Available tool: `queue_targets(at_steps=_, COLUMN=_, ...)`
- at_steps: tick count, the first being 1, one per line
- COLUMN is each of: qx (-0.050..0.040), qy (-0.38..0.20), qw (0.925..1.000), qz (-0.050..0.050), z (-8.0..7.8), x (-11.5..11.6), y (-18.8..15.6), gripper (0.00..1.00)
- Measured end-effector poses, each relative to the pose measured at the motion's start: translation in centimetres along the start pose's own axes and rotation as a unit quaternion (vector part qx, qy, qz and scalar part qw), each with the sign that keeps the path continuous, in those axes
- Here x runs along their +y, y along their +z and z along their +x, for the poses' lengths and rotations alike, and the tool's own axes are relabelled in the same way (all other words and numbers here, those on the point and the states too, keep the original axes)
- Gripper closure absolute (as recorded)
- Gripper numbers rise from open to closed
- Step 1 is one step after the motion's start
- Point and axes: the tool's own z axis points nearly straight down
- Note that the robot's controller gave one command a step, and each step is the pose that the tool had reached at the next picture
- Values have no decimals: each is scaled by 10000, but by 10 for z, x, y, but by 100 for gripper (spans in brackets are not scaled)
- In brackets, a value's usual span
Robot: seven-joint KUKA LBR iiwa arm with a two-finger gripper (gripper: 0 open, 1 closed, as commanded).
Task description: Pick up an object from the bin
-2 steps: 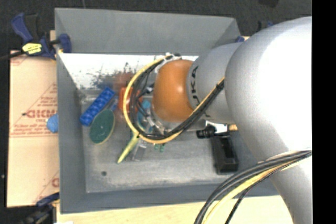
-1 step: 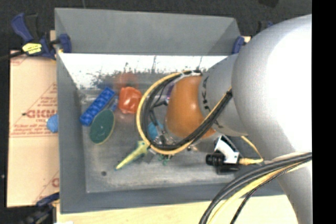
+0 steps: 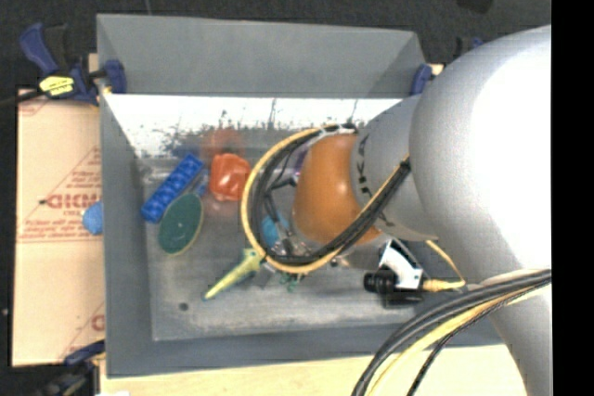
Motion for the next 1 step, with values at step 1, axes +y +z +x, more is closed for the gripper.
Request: queue_targets(at_steps=1, qx=7, qy=-11, qw=10000, qz=18, z=-1, x=4, y=-14, gripper=100)
